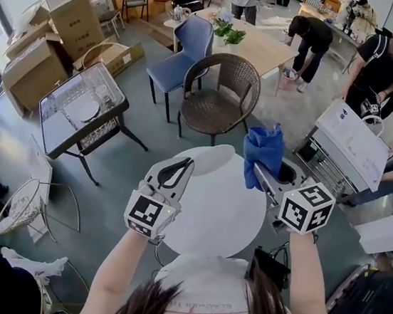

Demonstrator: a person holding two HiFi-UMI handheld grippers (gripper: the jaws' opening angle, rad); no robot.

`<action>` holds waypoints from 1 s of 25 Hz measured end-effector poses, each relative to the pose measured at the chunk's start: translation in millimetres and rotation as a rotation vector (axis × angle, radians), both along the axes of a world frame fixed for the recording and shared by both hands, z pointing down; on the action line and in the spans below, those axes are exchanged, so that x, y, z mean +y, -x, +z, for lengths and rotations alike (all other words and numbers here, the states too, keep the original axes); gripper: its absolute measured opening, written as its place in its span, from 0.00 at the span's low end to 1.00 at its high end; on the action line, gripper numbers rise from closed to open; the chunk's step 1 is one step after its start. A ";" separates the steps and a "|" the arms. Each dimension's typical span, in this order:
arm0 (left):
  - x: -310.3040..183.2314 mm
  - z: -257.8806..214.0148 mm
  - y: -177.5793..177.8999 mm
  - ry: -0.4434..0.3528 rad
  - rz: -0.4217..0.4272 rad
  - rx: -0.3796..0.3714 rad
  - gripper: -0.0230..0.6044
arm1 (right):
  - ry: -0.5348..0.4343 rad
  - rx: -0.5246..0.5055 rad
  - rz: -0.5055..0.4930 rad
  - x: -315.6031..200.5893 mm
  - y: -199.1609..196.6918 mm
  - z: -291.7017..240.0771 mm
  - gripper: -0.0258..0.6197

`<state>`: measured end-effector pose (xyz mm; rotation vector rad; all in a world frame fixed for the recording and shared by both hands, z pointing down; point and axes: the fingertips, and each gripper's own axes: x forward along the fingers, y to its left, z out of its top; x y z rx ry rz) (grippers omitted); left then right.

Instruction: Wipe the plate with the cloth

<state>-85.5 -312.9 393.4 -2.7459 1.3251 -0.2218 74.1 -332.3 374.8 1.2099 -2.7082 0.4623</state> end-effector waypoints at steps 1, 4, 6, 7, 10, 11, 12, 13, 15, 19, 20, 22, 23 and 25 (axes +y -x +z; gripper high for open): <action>-0.9 -1.3 1.3 0.039 -0.021 0.065 0.07 | -0.016 0.012 0.012 3.5 -1.8 -1.4 0.28; -1.0 -5.3 4.5 0.117 -0.066 0.198 0.07 | -0.045 -0.001 0.028 13.0 -0.9 -6.2 0.28; -0.3 -7.9 6.9 0.149 -0.080 0.261 0.07 | -0.050 -0.028 0.036 17.3 3.0 -7.3 0.28; -0.1 -8.8 8.6 0.164 -0.088 0.293 0.07 | -0.048 -0.040 0.041 18.8 5.1 -6.3 0.28; 1.7 -9.6 14.3 0.208 -0.108 0.392 0.07 | -0.026 -0.063 0.056 23.4 10.0 2.7 0.28; 2.6 -9.6 16.2 0.224 -0.114 0.425 0.07 | -0.016 -0.064 0.055 25.4 11.9 6.5 0.28; 3.7 -9.6 18.3 0.238 -0.118 0.456 0.07 | -0.007 -0.062 0.051 27.6 14.4 10.2 0.28; 4.7 -9.6 20.6 0.253 -0.122 0.485 0.07 | 0.000 -0.057 0.046 30.1 17.1 13.5 0.28; 6.8 -9.6 24.7 0.277 -0.124 0.532 0.07 | 0.007 -0.044 0.039 35.0 22.0 18.7 0.28; 11.3 -10.6 27.5 0.297 -0.129 0.566 0.07 | 0.016 -0.038 0.038 45.4 27.7 24.3 0.28; 12.5 -10.9 27.2 0.297 -0.131 0.566 0.07 | 0.017 -0.039 0.037 48.0 28.6 25.2 0.28; 14.1 -11.7 25.6 0.296 -0.133 0.565 0.07 | 0.020 -0.040 0.035 52.2 30.3 26.1 0.28; 14.5 -12.0 24.5 0.296 -0.132 0.565 0.07 | 0.022 -0.042 0.034 53.4 31.0 26.3 0.28; 14.0 -12.2 22.0 0.296 -0.130 0.566 0.07 | 0.023 -0.047 0.032 54.3 31.9 26.3 0.28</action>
